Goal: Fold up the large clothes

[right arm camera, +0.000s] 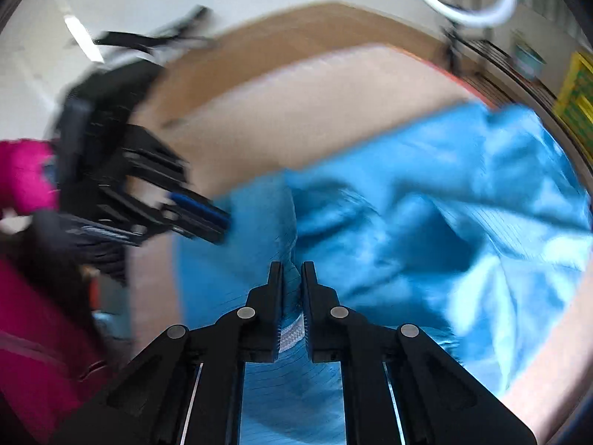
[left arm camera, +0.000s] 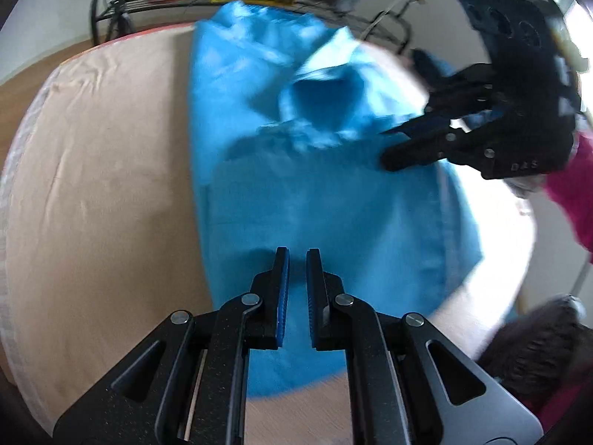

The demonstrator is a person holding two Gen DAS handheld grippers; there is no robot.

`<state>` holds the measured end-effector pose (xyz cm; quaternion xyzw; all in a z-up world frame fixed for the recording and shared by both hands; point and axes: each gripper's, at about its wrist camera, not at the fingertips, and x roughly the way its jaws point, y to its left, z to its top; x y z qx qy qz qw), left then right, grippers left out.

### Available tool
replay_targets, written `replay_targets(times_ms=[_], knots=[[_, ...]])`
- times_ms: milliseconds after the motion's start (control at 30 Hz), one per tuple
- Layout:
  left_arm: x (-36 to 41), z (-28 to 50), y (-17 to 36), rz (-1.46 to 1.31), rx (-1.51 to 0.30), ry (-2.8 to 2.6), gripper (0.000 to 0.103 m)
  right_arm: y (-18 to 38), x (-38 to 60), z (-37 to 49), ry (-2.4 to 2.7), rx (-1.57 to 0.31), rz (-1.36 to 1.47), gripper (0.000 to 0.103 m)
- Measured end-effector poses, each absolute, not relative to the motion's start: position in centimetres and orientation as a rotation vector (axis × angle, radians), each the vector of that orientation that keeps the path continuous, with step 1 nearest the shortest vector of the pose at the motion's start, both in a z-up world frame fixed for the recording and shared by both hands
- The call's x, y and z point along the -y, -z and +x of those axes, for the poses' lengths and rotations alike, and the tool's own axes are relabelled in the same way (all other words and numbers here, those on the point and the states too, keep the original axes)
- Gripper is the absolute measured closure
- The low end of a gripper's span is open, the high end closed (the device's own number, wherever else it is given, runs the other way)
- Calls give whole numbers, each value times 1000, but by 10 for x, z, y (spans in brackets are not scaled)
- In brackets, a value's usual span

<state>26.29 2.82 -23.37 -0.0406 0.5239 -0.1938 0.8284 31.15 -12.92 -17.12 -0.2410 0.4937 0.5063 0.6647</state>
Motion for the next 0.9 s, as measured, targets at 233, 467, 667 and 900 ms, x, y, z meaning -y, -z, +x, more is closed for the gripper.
replay_targets(times_ms=[233,467,667,900], knots=[[-42,274,247,-64,-1096,355,98,171,168,329,-910,-1084,-352,86],[-64,279,225,-182,-1025,396,97,161,277,280,-678,-1047,-77,43],[-28,281,228,-66,-1021,439,97,180,277,256,-621,-1038,-117,51],[-24,310,250,-2,-1027,349,97,208,282,274,-512,-1136,-164,98]])
